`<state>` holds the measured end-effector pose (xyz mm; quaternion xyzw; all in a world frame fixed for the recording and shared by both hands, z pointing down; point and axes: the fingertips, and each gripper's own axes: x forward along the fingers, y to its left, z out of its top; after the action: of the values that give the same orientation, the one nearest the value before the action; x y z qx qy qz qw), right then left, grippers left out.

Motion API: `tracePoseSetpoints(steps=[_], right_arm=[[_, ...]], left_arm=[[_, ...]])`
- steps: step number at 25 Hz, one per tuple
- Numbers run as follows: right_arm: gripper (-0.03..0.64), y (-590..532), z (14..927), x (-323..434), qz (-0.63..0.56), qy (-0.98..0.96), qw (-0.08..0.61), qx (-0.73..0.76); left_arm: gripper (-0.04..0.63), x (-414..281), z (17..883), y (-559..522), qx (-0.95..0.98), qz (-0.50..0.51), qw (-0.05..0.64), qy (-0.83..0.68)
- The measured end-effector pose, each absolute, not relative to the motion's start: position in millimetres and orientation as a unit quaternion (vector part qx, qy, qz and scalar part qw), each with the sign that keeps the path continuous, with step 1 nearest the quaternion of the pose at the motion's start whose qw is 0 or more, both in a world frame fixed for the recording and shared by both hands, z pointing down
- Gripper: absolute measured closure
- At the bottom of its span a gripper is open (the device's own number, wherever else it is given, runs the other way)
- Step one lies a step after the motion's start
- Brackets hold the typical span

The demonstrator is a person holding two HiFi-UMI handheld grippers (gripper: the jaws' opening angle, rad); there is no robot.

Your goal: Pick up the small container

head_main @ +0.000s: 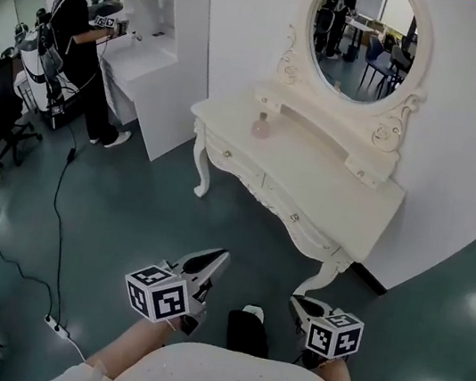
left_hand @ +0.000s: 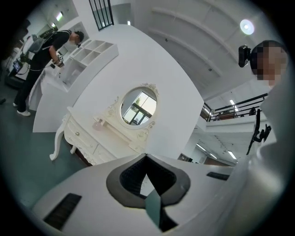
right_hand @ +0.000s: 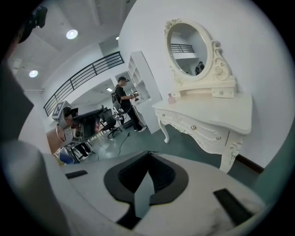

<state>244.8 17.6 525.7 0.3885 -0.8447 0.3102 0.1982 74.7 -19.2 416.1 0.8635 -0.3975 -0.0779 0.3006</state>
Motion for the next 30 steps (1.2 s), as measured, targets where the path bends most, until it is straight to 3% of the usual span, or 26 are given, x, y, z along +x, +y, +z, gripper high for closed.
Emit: tracePoseSetpoints(steps=[3,8,20,30], right_arm=[[0.612,-19.9,535.9,251.3,0.31,-0.838,0.21,0.397],[0.612,-101.8,509.7,239.9,0.316,-0.856,0.164,0.376],[0.612,-260.2,465.0,231.3,0.215,-0.902,0.191,0.323],[0.612,-324.4,433.7,186.6,0.187,-0.938,0.101,0.272]], left_arm=[[0.594,60.9,412.3,-47.1,0.852,-0.096,0.302,-0.417],[0.594,26.3,396.3,-104.2,0.826,-0.123,0.286,-0.47],[0.594,6.7,381.3,-226.4,0.782,-0.184,0.274,-0.529],[0.595,-6.0,416.8,-264.3,0.763,-0.159,0.288,-0.557]])
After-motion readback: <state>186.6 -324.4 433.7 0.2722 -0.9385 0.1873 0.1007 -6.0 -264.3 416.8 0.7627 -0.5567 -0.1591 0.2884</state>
